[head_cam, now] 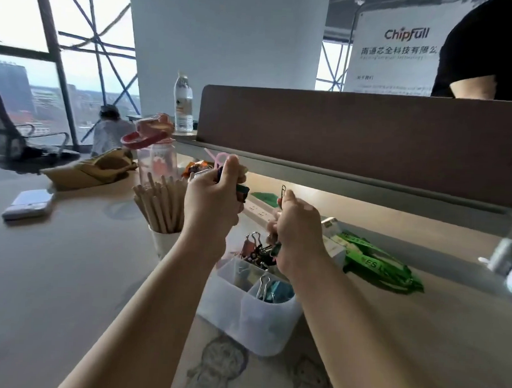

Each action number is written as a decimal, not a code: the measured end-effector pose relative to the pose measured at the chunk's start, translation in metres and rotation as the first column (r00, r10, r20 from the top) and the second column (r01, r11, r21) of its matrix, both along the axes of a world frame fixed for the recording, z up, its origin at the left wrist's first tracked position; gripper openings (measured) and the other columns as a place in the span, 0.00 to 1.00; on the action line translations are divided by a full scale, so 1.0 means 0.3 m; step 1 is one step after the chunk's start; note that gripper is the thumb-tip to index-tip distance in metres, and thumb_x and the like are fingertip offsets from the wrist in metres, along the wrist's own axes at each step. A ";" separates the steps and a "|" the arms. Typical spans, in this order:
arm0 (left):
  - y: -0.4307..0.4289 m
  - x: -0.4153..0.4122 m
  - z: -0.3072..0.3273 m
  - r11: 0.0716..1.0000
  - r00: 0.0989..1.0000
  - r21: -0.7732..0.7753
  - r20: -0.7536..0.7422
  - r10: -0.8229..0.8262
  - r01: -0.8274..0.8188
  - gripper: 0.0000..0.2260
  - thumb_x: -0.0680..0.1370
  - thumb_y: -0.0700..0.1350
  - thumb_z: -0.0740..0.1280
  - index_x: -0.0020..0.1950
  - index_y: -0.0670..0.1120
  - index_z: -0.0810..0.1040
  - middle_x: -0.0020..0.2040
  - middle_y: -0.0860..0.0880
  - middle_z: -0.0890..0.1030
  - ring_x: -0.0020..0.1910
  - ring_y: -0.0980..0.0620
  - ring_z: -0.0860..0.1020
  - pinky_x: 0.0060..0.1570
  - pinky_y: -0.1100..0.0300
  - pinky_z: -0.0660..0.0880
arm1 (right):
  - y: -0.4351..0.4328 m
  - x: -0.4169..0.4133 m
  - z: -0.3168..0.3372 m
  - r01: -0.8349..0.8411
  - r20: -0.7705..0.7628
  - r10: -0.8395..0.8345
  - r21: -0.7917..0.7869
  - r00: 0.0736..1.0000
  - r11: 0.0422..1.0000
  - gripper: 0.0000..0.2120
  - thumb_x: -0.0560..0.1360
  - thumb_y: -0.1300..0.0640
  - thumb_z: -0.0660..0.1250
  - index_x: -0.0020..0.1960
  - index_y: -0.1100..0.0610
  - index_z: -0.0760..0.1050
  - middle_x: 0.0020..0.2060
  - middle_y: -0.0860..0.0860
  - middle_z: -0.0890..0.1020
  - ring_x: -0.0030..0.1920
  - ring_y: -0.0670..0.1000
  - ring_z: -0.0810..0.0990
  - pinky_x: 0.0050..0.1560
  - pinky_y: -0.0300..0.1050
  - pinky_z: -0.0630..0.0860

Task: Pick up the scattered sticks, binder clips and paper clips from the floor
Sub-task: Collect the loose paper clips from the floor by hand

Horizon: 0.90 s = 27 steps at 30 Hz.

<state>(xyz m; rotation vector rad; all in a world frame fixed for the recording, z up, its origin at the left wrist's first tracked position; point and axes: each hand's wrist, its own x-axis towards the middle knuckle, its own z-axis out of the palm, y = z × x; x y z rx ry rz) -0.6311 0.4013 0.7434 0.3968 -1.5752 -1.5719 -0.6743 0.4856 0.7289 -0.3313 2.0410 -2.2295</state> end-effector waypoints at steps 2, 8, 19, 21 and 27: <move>-0.030 0.027 -0.036 0.998 1.000 0.057 -0.006 -0.014 0.014 0.16 0.79 0.55 0.63 0.38 0.47 0.80 0.24 0.54 0.74 0.23 0.57 0.70 0.24 0.62 0.66 | 0.001 0.016 0.007 -0.005 -0.041 0.006 0.029 0.999 1.000 0.15 0.82 0.49 0.53 0.44 0.54 0.73 0.36 0.49 0.75 0.35 0.44 0.74 0.32 0.36 0.72; -0.059 0.053 -0.093 0.983 0.998 0.177 -0.028 -0.049 0.053 0.18 0.78 0.51 0.64 0.29 0.50 0.80 0.29 0.48 0.76 0.28 0.53 0.67 0.28 0.60 0.62 | -0.031 0.060 0.002 -0.103 -0.064 0.108 0.074 0.992 0.992 0.16 0.81 0.47 0.55 0.40 0.52 0.73 0.33 0.50 0.73 0.33 0.47 0.70 0.33 0.40 0.66; -0.050 0.046 -0.096 0.989 0.995 0.115 -0.056 -0.088 0.094 0.09 0.74 0.39 0.61 0.35 0.41 0.76 0.32 0.46 0.76 0.35 0.50 0.74 0.35 0.60 0.69 | -0.030 0.065 0.000 -0.124 -0.064 0.128 0.066 0.990 0.990 0.14 0.80 0.50 0.59 0.43 0.57 0.75 0.35 0.51 0.78 0.35 0.47 0.76 0.37 0.41 0.72; -0.053 0.042 -0.099 0.988 0.993 0.110 -0.055 -0.106 0.112 0.08 0.72 0.37 0.61 0.35 0.41 0.76 0.35 0.46 0.77 0.37 0.49 0.75 0.37 0.59 0.70 | -0.033 0.058 -0.004 -0.125 -0.070 0.127 0.033 0.989 0.992 0.13 0.79 0.51 0.60 0.41 0.58 0.75 0.33 0.50 0.78 0.34 0.47 0.76 0.38 0.42 0.72; -0.050 0.044 -0.098 0.983 0.988 0.116 -0.080 -0.134 0.143 0.06 0.70 0.39 0.62 0.35 0.41 0.78 0.33 0.45 0.77 0.37 0.47 0.74 0.38 0.57 0.70 | -0.033 0.044 -0.011 -0.128 -0.085 0.126 -0.025 0.988 0.991 0.09 0.78 0.57 0.62 0.49 0.62 0.77 0.34 0.50 0.77 0.33 0.46 0.75 0.35 0.40 0.74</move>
